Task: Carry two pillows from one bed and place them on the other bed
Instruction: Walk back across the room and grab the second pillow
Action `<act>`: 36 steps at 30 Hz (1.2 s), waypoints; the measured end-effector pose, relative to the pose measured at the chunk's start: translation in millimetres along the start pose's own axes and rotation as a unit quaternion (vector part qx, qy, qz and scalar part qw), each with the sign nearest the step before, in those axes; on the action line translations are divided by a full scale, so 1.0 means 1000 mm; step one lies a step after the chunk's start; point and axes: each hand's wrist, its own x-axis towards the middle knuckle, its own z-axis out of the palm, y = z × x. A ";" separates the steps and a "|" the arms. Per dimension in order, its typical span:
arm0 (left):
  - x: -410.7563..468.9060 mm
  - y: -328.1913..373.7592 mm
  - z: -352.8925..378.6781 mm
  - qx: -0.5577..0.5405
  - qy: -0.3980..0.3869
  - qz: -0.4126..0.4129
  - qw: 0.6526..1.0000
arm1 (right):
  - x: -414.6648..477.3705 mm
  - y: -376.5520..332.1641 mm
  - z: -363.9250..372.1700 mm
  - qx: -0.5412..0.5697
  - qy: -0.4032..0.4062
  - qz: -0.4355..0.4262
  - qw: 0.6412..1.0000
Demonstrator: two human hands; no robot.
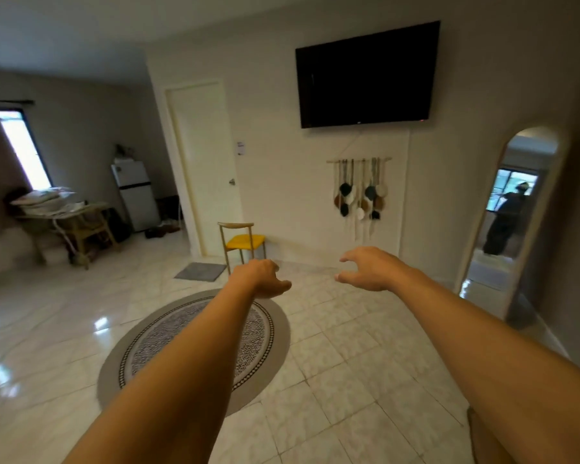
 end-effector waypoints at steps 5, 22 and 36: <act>0.058 -0.049 0.004 0.004 -0.001 -0.036 0.999 | 0.097 -0.024 0.023 -0.004 -0.006 -0.057 0.998; 0.232 -0.286 -0.023 -0.037 0.030 -0.207 0.977 | 0.407 -0.205 0.060 -0.018 -0.026 -0.241 0.970; 0.224 -0.480 -0.039 -0.037 0.050 -0.491 0.869 | 0.599 -0.452 0.134 -0.014 -0.094 -0.517 0.851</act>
